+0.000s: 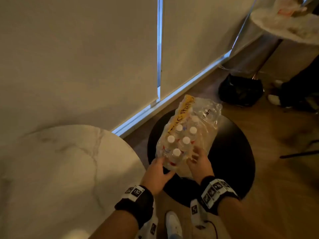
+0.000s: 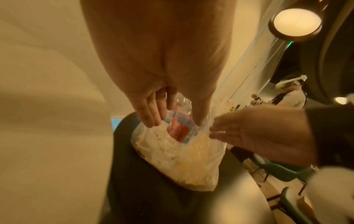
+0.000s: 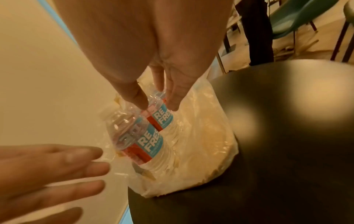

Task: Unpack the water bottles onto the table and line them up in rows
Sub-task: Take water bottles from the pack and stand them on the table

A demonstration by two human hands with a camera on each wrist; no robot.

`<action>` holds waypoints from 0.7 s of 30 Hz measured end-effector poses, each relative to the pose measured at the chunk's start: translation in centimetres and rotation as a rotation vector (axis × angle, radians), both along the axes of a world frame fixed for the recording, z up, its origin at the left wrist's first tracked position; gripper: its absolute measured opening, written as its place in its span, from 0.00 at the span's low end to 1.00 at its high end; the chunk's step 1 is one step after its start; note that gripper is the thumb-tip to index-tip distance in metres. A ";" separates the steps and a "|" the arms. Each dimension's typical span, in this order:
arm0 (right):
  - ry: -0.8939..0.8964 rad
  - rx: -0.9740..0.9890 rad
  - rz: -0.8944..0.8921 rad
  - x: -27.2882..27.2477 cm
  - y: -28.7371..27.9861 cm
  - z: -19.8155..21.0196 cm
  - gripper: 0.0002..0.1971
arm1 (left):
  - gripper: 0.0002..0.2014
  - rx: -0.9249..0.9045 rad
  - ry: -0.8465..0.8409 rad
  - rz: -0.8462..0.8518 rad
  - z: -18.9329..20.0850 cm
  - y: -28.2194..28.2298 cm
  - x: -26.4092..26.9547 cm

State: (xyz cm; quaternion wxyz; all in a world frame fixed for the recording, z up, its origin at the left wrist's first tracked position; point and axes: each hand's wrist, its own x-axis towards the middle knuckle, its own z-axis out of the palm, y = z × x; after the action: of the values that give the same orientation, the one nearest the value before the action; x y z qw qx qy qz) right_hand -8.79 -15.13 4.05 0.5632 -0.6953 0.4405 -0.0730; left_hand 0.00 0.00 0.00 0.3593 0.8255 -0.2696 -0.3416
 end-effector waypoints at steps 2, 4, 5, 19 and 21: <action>-0.006 -0.035 0.034 1.5 -1.4 -1.7 0.26 | 0.36 -0.030 0.019 0.047 -2.1 -2.2 0.0; -0.007 0.012 0.026 2.4 -2.2 -3.0 0.23 | 0.41 -0.034 0.071 0.119 -3.2 -3.8 -0.2; -0.001 0.029 0.016 2.6 -2.5 -3.6 0.21 | 0.43 -0.044 0.078 0.174 -4.0 -4.7 -0.3; 0.006 -0.199 0.100 0.8 -1.7 -3.1 0.32 | 0.30 -0.229 0.037 0.261 -0.1 -2.6 -1.2; -0.025 -0.266 0.120 0.1 0.1 -1.0 0.34 | 0.25 -0.325 0.047 0.340 2.4 -0.6 -2.1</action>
State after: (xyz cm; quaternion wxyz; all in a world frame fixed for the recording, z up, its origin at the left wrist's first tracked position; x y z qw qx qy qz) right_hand -8.71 -15.05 3.04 0.4751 -0.7877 0.3776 -0.1056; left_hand -2.07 -0.63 2.36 0.5459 0.7823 -0.1696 -0.2474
